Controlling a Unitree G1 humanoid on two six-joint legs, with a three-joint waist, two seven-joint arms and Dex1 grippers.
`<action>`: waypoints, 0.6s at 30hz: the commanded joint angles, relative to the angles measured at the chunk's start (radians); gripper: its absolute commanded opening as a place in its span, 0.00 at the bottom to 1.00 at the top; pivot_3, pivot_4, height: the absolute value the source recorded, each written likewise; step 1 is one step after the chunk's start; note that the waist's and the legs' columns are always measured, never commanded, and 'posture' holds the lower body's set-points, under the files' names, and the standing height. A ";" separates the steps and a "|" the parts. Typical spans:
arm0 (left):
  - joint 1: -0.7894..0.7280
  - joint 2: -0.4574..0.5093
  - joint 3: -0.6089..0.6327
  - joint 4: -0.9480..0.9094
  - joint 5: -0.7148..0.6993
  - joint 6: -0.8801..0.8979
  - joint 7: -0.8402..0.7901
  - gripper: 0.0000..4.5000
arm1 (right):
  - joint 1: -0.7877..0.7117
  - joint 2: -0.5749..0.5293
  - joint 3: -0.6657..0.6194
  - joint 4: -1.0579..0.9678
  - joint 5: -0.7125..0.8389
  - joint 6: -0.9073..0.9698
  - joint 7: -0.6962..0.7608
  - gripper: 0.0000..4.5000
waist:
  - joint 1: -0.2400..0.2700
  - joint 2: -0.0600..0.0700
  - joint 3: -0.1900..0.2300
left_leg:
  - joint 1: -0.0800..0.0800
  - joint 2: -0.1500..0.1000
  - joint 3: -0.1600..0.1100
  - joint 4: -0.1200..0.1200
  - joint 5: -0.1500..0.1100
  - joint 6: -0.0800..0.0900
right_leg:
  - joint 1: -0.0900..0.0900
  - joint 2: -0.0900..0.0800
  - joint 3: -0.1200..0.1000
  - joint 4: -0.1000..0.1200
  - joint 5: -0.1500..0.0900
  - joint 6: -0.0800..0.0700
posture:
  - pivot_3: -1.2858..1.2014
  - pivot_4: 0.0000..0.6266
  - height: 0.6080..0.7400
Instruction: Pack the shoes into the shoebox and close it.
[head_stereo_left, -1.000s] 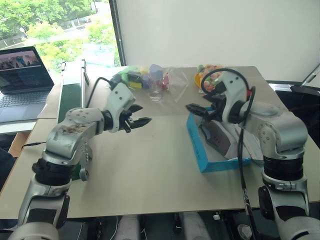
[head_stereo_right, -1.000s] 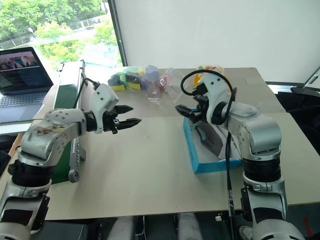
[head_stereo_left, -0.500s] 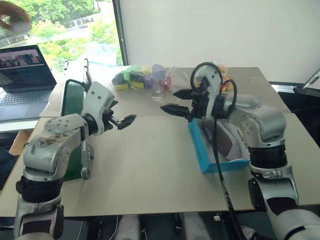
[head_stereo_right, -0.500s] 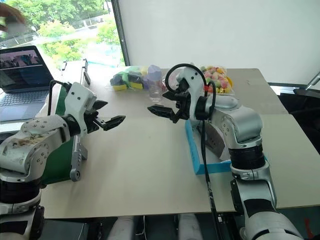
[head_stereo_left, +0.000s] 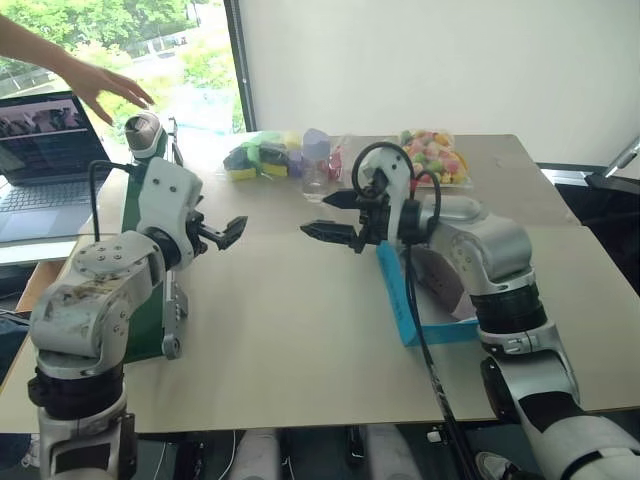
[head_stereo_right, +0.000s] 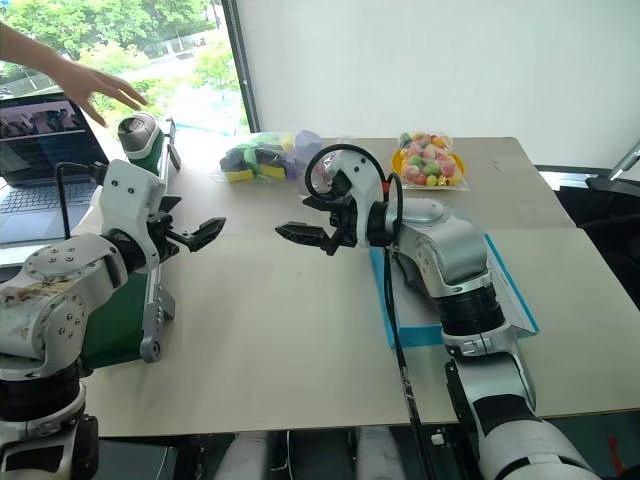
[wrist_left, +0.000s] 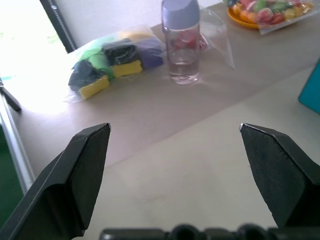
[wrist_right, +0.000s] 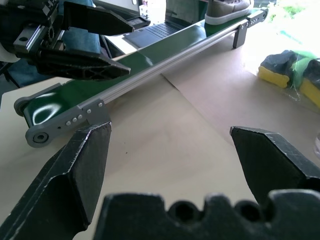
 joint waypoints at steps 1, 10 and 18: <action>-0.007 -0.025 0.026 -0.013 0.046 -0.001 0.077 0.99 | -0.004 0.023 -0.012 0.020 -0.008 -0.075 0.004 1.00 | 0.000 0.000 0.000 | 0.000 0.000 0.000 0.000 0.000 0.000 | 0.000 0.000 0.000 0.000 0.000 0.000 | 0.52 0.24 0.99; 0.029 -0.070 0.116 0.027 0.089 -0.045 0.153 0.99 | 0.006 0.070 -0.012 0.091 -0.011 -0.150 0.021 1.00 | -0.001 0.000 0.000 | 0.000 0.000 0.000 0.000 0.000 0.000 | 0.000 0.000 0.000 0.000 0.000 0.001 | 0.52 0.24 0.99; 0.064 -0.112 0.215 0.053 0.118 -0.063 0.224 0.99 | -0.021 0.104 0.030 0.153 -0.063 -0.278 0.069 1.00 | -0.001 0.000 0.000 | 0.000 0.001 0.000 0.000 0.000 0.000 | 0.000 0.000 0.000 0.000 0.001 0.002 | 0.52 0.24 0.99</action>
